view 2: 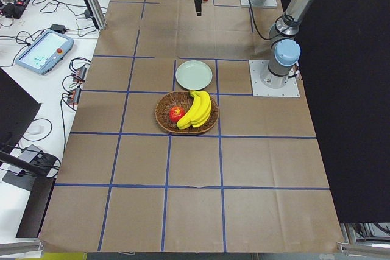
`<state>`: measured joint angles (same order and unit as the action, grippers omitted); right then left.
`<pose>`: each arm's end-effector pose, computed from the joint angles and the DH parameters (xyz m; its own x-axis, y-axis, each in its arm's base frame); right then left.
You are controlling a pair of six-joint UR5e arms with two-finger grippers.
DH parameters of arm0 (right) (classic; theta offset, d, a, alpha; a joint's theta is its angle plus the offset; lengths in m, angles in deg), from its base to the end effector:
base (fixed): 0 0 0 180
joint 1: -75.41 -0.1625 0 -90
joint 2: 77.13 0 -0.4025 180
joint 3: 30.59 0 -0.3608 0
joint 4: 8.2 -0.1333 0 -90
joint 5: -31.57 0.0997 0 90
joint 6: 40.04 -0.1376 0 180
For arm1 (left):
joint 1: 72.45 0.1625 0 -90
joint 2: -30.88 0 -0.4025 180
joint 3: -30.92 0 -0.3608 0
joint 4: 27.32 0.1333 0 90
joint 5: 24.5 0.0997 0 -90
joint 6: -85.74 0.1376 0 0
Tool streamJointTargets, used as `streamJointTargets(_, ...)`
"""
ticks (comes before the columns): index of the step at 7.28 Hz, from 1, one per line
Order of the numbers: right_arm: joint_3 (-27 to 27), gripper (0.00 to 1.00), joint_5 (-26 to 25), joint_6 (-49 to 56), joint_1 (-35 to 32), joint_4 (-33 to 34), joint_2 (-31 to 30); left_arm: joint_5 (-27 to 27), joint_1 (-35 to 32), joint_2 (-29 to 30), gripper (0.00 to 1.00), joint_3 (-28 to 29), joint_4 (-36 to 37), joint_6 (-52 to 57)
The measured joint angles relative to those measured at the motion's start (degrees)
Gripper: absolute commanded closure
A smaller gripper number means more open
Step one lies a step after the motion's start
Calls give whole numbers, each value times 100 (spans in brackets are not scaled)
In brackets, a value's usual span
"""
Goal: Collect all strawberries into plate
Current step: 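Move the right gripper over the three red strawberries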
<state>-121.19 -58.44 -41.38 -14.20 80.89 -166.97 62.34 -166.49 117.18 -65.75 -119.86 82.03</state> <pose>0.1302 -0.4584 0.4198 -0.9995 0.0302 0.0009 0.0302 0.9991 0.0291 -0.1702 -0.4094 0.3991 -0.9988 0.0007 0.0485 0.0055 0.9950 0.0994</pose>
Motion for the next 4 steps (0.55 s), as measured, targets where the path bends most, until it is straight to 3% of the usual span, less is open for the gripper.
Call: streamJointTargets(4, 6, 0, -16, 129, 47, 19, 14, 0, 0, 6, 0, -1, 5, 10)
